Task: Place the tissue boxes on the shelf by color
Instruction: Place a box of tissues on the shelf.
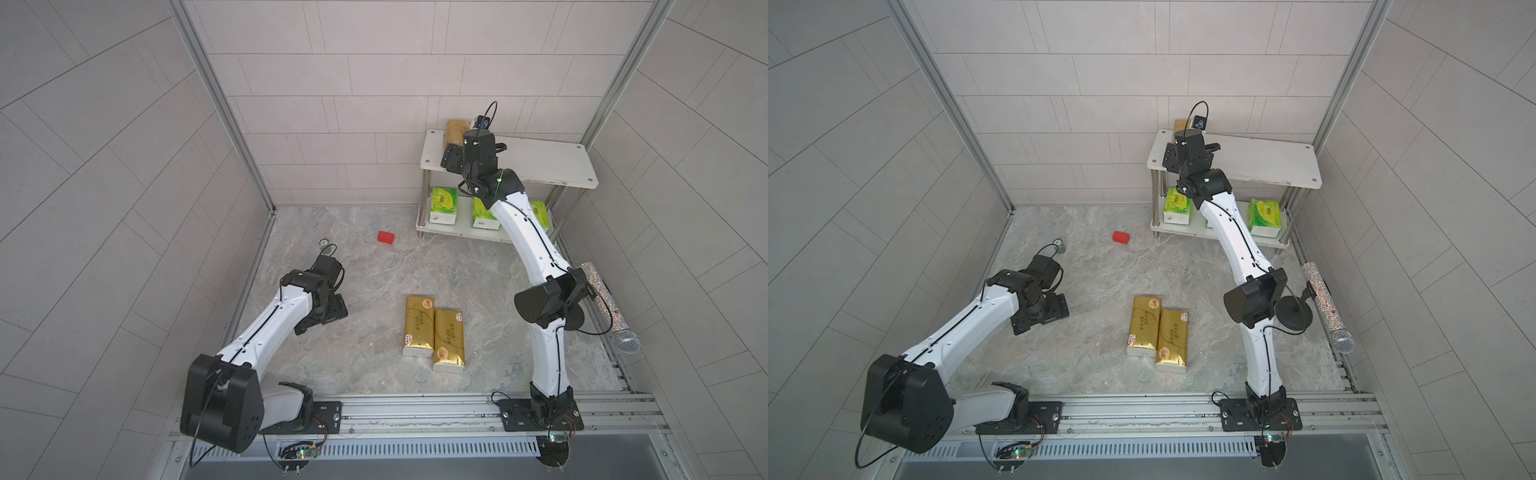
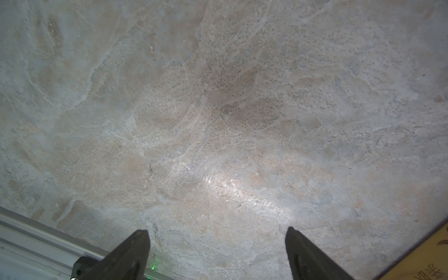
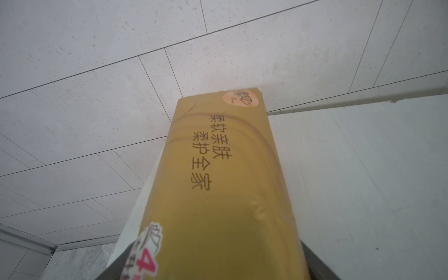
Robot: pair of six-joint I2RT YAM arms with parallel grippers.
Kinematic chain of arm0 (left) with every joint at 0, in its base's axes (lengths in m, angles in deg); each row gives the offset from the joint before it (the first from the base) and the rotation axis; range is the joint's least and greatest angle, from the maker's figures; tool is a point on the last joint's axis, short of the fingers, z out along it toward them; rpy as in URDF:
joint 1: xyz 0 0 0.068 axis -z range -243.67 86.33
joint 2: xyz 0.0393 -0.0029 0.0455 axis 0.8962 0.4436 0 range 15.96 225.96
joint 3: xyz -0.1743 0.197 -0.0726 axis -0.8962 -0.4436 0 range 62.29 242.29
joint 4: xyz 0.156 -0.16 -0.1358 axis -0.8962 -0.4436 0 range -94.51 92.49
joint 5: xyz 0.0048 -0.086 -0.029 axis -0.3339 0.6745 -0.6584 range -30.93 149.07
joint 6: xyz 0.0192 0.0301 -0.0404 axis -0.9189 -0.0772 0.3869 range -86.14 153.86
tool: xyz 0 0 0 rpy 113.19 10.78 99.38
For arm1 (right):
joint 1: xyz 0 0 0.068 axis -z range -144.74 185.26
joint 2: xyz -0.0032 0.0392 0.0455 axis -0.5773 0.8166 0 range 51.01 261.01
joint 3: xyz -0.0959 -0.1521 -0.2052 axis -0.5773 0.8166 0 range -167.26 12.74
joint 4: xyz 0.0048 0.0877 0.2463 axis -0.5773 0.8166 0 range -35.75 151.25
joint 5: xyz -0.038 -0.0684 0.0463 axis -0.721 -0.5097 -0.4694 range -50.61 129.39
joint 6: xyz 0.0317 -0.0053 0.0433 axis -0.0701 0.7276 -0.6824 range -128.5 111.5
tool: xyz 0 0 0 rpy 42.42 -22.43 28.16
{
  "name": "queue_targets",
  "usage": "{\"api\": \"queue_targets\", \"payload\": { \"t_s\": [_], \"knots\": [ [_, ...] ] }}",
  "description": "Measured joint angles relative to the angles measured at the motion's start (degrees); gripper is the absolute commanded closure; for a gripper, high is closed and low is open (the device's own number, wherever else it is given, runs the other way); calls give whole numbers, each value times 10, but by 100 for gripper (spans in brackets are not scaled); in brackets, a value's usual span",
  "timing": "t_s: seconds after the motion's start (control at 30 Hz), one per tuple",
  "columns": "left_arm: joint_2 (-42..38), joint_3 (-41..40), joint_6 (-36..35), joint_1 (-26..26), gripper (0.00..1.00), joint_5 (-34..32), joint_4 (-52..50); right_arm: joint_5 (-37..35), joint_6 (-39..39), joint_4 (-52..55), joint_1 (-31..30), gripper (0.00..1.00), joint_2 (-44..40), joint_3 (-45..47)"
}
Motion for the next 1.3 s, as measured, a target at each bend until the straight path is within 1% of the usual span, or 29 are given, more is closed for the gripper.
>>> {"api": "queue_targets", "payload": {
  "t_s": [0.1, 0.33, 0.67, 1.0, 1.3],
  "knots": [
    [-4, -6, 1, 0, 4, 0, 0, -10, -4, -15, 0, 12, 0, 6],
    [-7, -13, 4, 0, 4, 0, 1, -35, -20, -82, 0, 13, 0, 49],
    [-19, -15, 5, 0, 4, 0, 5, -47, -27, -97, 0, 11, 3, 50],
    [-26, -28, 6, 0, 5, 0, 5, 0, -4, -111, 2, 2, 10, 56],
    [-26, -29, 6, 0, 5, 0, 12, 31, 6, -136, 6, 0, -21, 118]
  ]
}}
